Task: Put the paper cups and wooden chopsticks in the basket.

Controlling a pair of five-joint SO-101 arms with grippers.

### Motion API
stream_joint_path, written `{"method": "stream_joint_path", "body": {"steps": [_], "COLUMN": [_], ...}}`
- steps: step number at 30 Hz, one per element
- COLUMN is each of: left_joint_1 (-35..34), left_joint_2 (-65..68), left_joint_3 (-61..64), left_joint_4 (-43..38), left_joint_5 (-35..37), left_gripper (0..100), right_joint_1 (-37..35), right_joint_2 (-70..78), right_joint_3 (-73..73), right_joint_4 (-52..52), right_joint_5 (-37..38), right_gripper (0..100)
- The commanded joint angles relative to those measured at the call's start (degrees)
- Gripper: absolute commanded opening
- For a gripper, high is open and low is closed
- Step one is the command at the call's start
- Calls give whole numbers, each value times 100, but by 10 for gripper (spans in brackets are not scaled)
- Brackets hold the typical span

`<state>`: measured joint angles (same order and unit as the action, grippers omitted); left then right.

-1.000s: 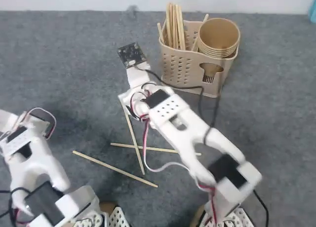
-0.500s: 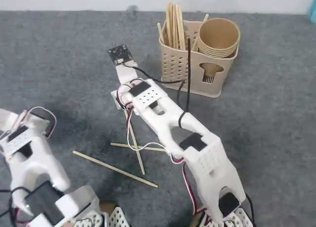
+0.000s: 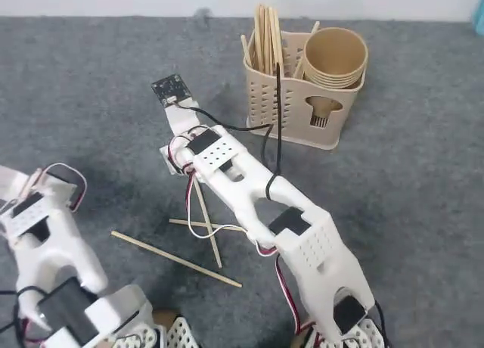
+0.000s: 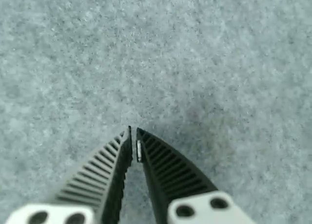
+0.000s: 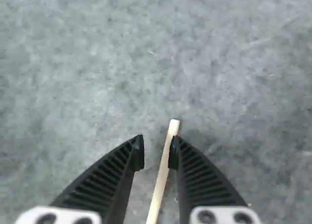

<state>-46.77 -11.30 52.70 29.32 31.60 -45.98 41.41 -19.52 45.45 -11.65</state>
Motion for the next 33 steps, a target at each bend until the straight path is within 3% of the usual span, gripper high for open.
{"method": "stream_joint_path", "body": {"steps": [1, 8, 12, 18, 33], "left_joint_1": [44, 44, 44, 44, 44], "left_joint_2": [-26, -26, -26, -35, -35], "left_joint_3": [-180, -180, -171, -136, -136], "left_joint_4": [-141, -141, -141, -158, -167], "left_joint_5": [62, 62, 53, 53, 53], "left_gripper": [12, 12, 12, 12, 12], "right_joint_1": [66, 92, 101, 101, 163], "right_joint_2": [66, 629, 884, 910, -1121], "right_joint_3": [-369, -756, -1301, -1890, -2295], "right_joint_4": [-4, 22, 620, 1657, 4356], "right_joint_5": [-18, -9, -9, -9, -26], "right_gripper": [95, 90, 0, 7, 7]}}
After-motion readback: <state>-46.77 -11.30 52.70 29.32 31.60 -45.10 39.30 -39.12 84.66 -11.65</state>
